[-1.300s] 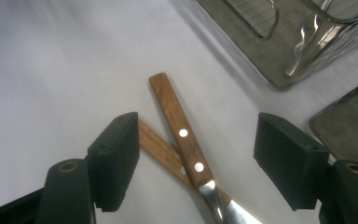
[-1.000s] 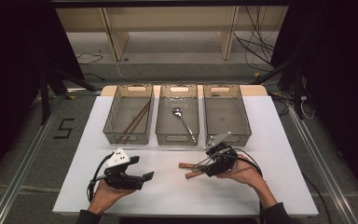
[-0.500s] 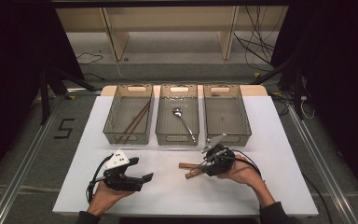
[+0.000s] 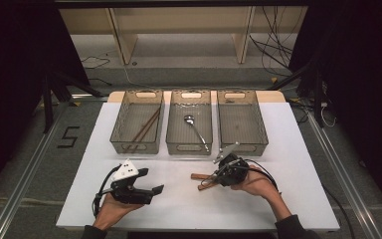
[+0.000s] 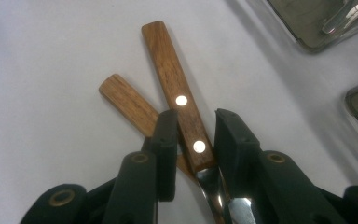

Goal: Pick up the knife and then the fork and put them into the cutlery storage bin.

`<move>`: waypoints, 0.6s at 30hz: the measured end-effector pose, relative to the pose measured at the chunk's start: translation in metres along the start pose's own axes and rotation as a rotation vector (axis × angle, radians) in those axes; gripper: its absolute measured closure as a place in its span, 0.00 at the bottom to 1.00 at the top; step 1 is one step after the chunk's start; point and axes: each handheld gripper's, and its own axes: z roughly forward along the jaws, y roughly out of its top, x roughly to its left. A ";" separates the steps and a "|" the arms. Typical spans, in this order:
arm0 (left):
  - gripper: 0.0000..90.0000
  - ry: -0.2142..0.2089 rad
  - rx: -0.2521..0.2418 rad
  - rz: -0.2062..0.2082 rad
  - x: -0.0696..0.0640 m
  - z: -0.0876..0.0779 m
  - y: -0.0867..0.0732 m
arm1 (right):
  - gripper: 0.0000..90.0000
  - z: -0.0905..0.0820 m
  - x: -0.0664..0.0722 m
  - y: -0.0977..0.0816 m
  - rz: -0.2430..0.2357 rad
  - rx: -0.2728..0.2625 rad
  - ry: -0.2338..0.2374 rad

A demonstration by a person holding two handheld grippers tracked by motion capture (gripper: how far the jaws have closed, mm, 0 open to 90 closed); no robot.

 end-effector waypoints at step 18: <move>0.17 0.000 0.010 0.002 -0.001 0.003 0.000 | 0.77 0.007 -0.003 0.004 0.039 -0.003 -0.030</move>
